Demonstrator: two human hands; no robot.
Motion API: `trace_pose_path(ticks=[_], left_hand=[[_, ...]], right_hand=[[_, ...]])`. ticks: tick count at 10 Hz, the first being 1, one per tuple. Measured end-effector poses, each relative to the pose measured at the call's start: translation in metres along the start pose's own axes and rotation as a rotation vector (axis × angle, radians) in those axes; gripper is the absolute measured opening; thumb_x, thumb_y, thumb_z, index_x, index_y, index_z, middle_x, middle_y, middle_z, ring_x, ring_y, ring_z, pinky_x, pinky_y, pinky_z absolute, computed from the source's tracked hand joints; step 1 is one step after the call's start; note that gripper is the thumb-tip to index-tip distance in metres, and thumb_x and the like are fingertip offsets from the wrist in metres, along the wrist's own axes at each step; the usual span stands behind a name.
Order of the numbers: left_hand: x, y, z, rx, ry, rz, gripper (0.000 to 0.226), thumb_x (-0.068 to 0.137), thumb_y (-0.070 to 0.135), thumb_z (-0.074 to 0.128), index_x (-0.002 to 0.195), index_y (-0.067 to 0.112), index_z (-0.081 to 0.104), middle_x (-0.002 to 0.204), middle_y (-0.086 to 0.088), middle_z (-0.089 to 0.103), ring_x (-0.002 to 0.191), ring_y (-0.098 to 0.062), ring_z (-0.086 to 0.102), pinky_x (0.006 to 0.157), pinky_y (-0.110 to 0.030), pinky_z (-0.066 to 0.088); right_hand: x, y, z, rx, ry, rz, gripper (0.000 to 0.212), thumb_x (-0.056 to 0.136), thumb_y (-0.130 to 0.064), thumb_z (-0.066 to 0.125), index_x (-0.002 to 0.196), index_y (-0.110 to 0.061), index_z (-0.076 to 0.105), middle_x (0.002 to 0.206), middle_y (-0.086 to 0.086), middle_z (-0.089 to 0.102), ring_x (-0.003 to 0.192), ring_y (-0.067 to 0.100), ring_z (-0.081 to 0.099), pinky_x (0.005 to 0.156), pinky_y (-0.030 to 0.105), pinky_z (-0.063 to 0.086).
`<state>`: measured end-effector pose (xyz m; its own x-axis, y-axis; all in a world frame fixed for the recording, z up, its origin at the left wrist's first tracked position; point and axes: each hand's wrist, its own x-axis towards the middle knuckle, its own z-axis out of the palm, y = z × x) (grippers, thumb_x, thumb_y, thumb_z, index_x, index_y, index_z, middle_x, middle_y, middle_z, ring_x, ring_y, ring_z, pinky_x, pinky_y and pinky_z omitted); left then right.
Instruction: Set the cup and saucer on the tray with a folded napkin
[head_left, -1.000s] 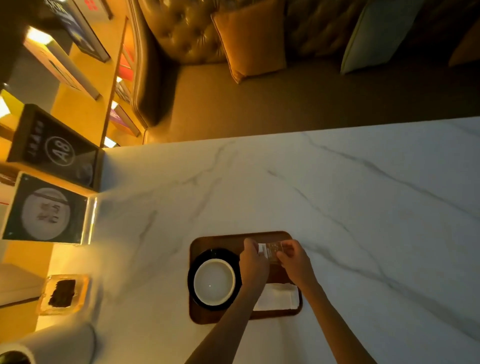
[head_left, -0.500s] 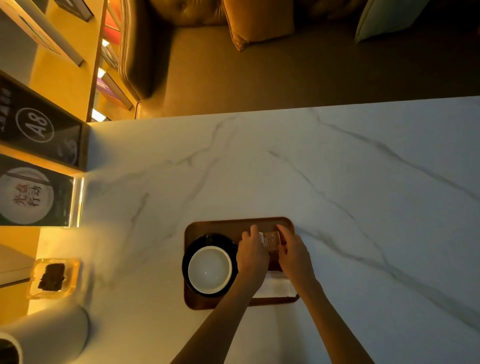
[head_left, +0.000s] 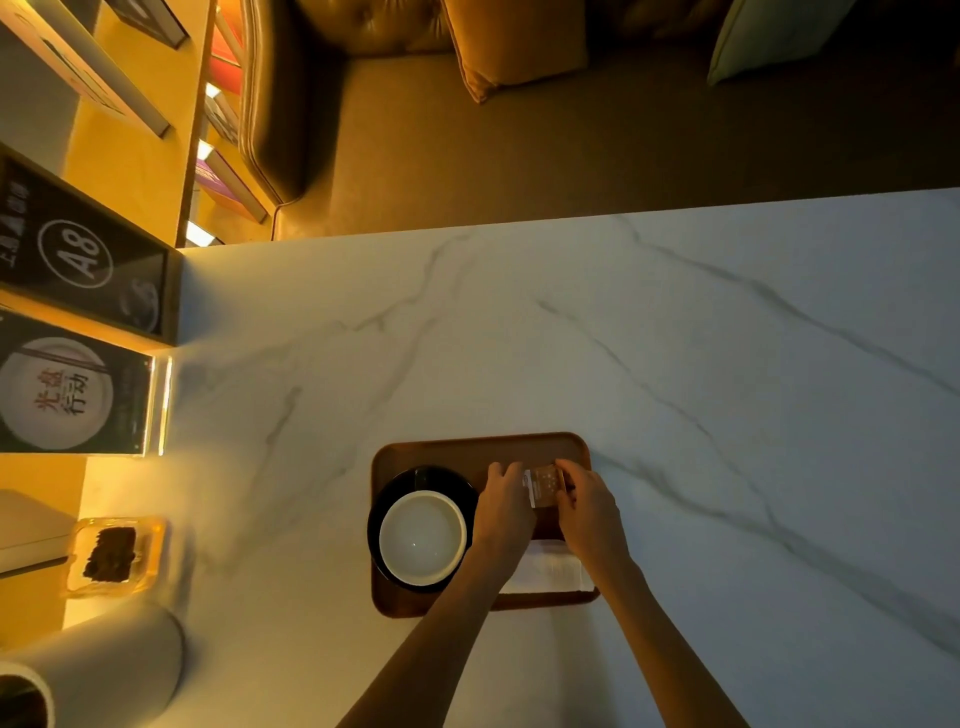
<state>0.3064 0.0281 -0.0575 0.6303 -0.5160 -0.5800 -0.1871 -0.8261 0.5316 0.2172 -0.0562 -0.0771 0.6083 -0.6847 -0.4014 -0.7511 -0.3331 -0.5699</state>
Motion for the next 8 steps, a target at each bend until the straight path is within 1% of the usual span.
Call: trace_pose_path(ticks=[1, 2, 4, 5, 7, 8], left_hand=[[0.001, 0.000, -0.001, 0.018, 0.001, 0.006, 0.035, 0.091, 0.008, 0.060, 0.125, 0.012, 0.052, 0.123, -0.008, 0.050, 0.097, -0.022, 0.062, 0.083, -0.030, 0.057], [0.001, 0.001, -0.001, 0.043, 0.007, 0.017, 0.038, 0.091, 0.008, 0.060, 0.127, 0.012, 0.051, 0.125, -0.008, 0.050, 0.100, -0.024, 0.062, 0.083, -0.031, 0.056], [-0.003, 0.005, -0.005, 0.035, -0.008, 0.006, 0.046, 0.087, 0.009, 0.064, 0.130, 0.014, 0.047, 0.127, -0.009, 0.051, 0.108, -0.024, 0.059, 0.088, -0.030, 0.054], [-0.011, 0.010, -0.011, 0.106, 0.022, 0.002, 0.043, 0.086, 0.013, 0.065, 0.125, 0.015, 0.047, 0.123, -0.008, 0.052, 0.109, -0.023, 0.056, 0.086, -0.031, 0.053], [-0.045, 0.019, -0.039, 0.297, 0.111, 0.162, 0.026, 0.088, 0.017, 0.058, 0.114, 0.016, 0.055, 0.115, -0.006, 0.059, 0.102, -0.022, 0.057, 0.083, -0.032, 0.051], [-0.070, 0.008, -0.056, 0.339, 0.186, 0.217, 0.023, 0.091, 0.019, 0.056, 0.114, 0.017, 0.057, 0.118, -0.005, 0.061, 0.106, -0.022, 0.057, 0.086, -0.034, 0.050]], right_hand=[[-0.002, 0.001, 0.001, -0.029, 0.007, -0.012, 0.038, 0.096, -0.018, 0.048, 0.135, -0.015, 0.048, 0.124, 0.008, 0.058, 0.108, 0.020, 0.061, 0.087, 0.024, 0.050], [-0.003, 0.003, 0.003, -0.033, 0.007, -0.018, 0.039, 0.097, -0.020, 0.047, 0.136, -0.016, 0.047, 0.126, 0.008, 0.057, 0.110, 0.020, 0.060, 0.088, 0.025, 0.051], [-0.004, 0.002, 0.000, -0.024, -0.035, -0.004, 0.044, 0.097, -0.018, 0.045, 0.141, -0.018, 0.040, 0.134, 0.009, 0.052, 0.119, 0.023, 0.056, 0.096, 0.033, 0.050], [-0.009, -0.003, -0.008, -0.057, -0.036, -0.018, 0.043, 0.098, -0.020, 0.045, 0.140, -0.018, 0.040, 0.133, 0.008, 0.053, 0.118, 0.023, 0.057, 0.096, 0.032, 0.049], [-0.031, -0.011, -0.035, -0.187, -0.021, -0.112, 0.034, 0.097, -0.031, 0.045, 0.127, -0.017, 0.054, 0.118, 0.004, 0.064, 0.105, 0.017, 0.061, 0.093, 0.028, 0.052], [-0.047, -0.015, -0.048, -0.227, -0.001, -0.148, 0.038, 0.096, -0.034, 0.047, 0.130, -0.018, 0.052, 0.120, 0.004, 0.063, 0.108, 0.018, 0.060, 0.093, 0.029, 0.050]])
